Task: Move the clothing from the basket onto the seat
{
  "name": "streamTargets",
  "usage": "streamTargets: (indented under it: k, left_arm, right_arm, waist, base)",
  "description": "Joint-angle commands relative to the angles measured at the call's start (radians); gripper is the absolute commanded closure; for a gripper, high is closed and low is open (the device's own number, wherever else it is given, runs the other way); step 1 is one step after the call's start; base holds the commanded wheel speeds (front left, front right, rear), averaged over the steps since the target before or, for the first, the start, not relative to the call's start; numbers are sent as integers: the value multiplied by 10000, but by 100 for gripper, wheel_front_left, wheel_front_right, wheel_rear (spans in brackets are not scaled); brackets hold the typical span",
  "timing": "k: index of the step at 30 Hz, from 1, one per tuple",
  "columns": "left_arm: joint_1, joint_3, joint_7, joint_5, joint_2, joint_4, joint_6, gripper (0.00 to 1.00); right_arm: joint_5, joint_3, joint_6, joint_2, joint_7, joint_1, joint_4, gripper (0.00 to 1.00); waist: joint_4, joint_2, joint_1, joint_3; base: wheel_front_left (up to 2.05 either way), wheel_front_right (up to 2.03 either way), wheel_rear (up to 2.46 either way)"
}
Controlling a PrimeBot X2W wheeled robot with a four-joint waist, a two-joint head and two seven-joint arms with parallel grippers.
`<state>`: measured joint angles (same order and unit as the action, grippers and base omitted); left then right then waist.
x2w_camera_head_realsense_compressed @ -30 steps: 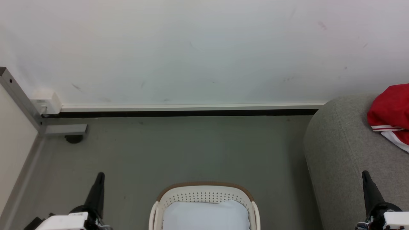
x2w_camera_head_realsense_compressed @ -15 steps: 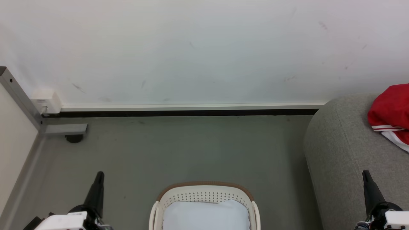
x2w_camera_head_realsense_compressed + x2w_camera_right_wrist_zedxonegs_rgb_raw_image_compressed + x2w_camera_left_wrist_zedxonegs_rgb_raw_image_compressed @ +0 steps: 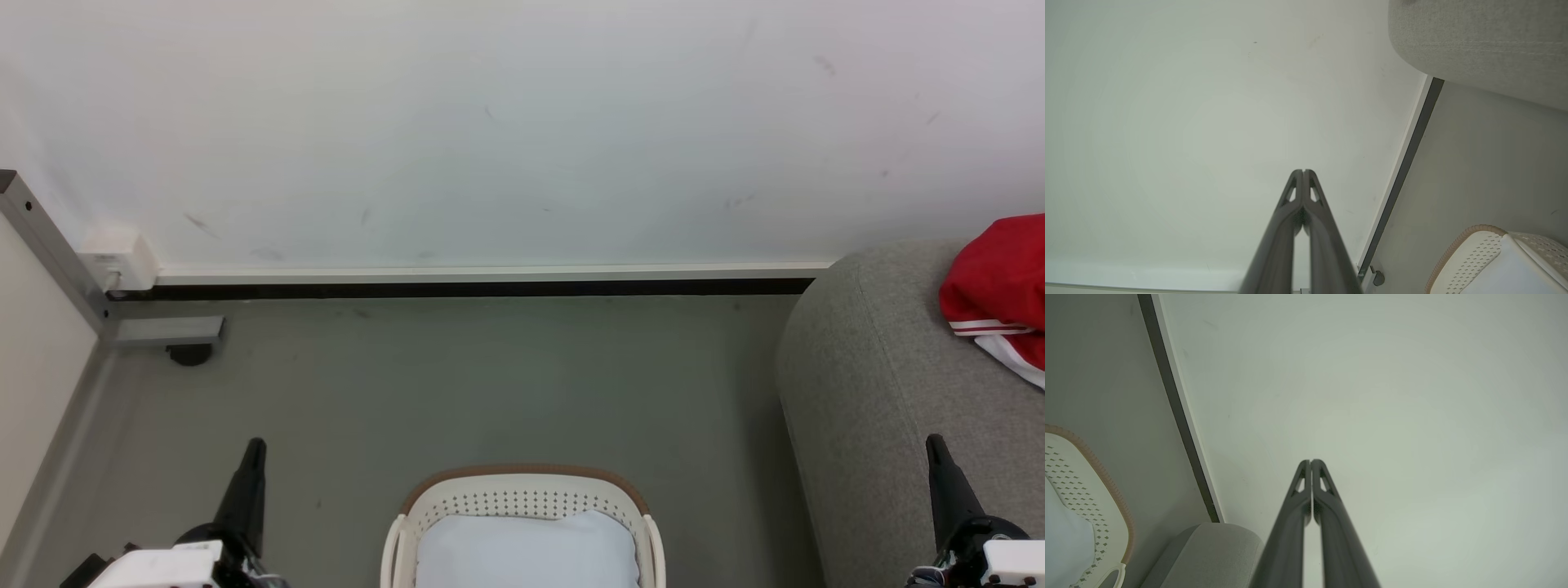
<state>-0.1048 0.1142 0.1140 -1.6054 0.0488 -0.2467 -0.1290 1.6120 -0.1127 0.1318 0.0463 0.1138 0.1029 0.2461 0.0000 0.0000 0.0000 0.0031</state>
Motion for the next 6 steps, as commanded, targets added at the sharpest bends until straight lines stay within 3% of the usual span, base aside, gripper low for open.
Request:
streamTargets:
  k: [1, 6]
  left_arm:
    - [-91, 29, 40, -134, 25, 26, -48, 100]
    - [-91, 28, 39, -135, 25, 27, -48, 100]
  right_arm:
    - [20, -36, -21, 74, 39, 119, -33, 100]
    - [20, -36, -21, 74, 39, 119, -33, 100]
  waist:
    - [0, 0, 0, 0]
    - [0, 0, 0, 0]
  base:
    - [0, 0, 0]
    - [0, 0, 0]
